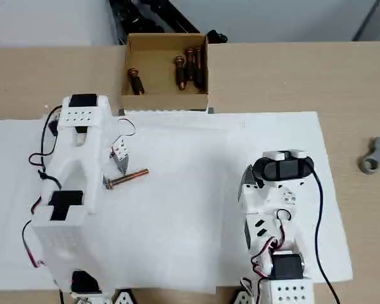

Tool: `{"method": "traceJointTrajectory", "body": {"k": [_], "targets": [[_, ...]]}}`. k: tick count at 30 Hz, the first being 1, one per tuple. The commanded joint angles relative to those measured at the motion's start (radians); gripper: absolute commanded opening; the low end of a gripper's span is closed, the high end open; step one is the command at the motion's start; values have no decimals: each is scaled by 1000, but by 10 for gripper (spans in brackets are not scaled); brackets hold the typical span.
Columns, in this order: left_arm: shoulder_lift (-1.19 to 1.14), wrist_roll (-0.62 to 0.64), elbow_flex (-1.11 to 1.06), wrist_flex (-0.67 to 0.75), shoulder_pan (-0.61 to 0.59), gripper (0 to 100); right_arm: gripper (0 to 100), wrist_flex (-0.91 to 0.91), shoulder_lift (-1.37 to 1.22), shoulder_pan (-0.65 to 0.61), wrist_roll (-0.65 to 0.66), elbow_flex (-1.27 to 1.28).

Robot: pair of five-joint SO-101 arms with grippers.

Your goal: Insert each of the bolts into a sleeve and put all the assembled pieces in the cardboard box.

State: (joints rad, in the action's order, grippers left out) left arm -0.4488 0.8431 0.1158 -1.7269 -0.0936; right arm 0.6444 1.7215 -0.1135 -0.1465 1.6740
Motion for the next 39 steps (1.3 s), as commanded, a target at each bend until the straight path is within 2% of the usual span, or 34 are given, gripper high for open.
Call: {"method": "traceJointTrajectory", "body": {"k": [1,7,9,14,18,24,26,31,39], "targets": [[-11,18,16,-25,5,156,3,-16,2,1,3,14],[26,12,41,-28,-5,156,3,-16,2,1,3,14],[84,-46,48,-29,-3,158,3,-16,2,1,3,14],[229,-508,42,-29,5,157,3,-16,2,1,3,14],[301,-818,15,-29,14,157,3,-16,2,1,3,14],[313,-1493,-232,-25,101,156,3,-16,2,1,3,14],[313,-1654,-272,-6,98,156,3,-16,2,1,3,14],[313,-1783,-266,83,57,156,3,-15,2,1,3,14],[316,-1858,-265,141,35,156,3,-15,2,1,3,14]]}}
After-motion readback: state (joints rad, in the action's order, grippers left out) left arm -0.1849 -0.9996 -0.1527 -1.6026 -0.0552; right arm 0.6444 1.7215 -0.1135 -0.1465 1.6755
